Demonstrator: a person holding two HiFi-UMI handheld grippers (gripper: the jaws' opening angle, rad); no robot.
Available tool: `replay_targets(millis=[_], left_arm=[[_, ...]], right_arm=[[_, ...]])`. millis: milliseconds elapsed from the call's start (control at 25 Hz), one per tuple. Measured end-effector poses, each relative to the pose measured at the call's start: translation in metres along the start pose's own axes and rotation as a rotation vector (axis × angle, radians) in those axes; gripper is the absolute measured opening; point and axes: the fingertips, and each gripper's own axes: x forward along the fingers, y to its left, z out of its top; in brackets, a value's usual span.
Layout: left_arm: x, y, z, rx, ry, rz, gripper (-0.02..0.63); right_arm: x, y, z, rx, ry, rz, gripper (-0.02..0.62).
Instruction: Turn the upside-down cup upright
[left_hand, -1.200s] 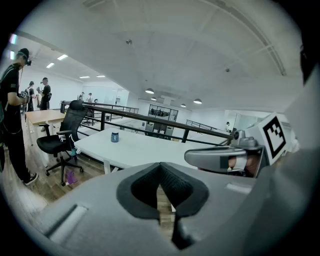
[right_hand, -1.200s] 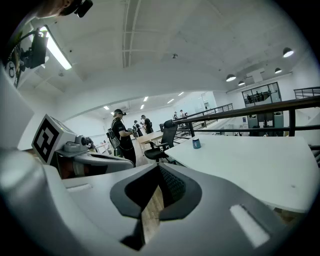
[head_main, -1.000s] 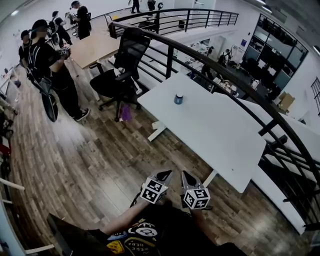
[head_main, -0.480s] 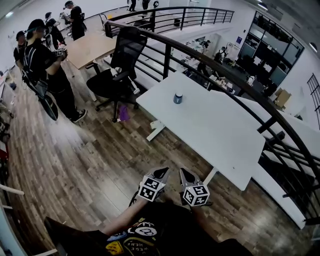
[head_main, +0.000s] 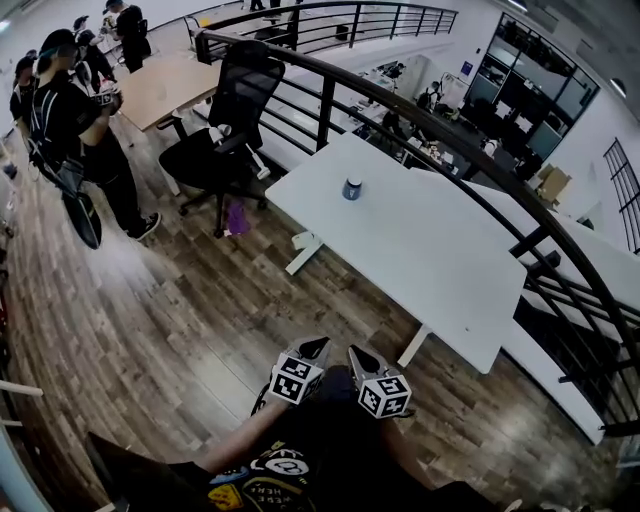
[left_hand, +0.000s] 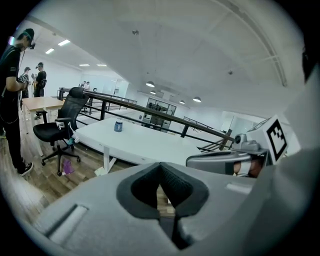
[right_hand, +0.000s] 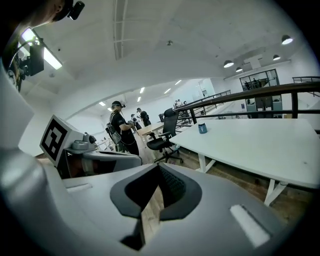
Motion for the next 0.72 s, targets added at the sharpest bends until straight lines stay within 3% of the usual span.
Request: replay_targets(millis=[200, 320, 520, 720], left_arm=[[0.013, 0.011, -0.005, -0.015, 0.026, -0.005, 0.005], [0.027, 0.039, 0.01, -0.028, 0.018, 0.021, 0.005], [0.075, 0.107, 0.064, -0.022, 0.003, 0.078, 0.005], [0.138, 0.137, 0.13, 0.021, 0.006, 0.084, 0.005]], right_arm=[[0.024, -0.014, 0.003, 0.043, 0.018, 0.005, -0.002], [0.053, -0.025, 0.021, 0.037, 0.003, 0.03, -0.002], [0.12, -0.065, 0.072, 0.018, -0.024, 0.052, -0.002], [0.171, -0.129, 0.117, 0.003, 0.008, 0.027, -0.002]])
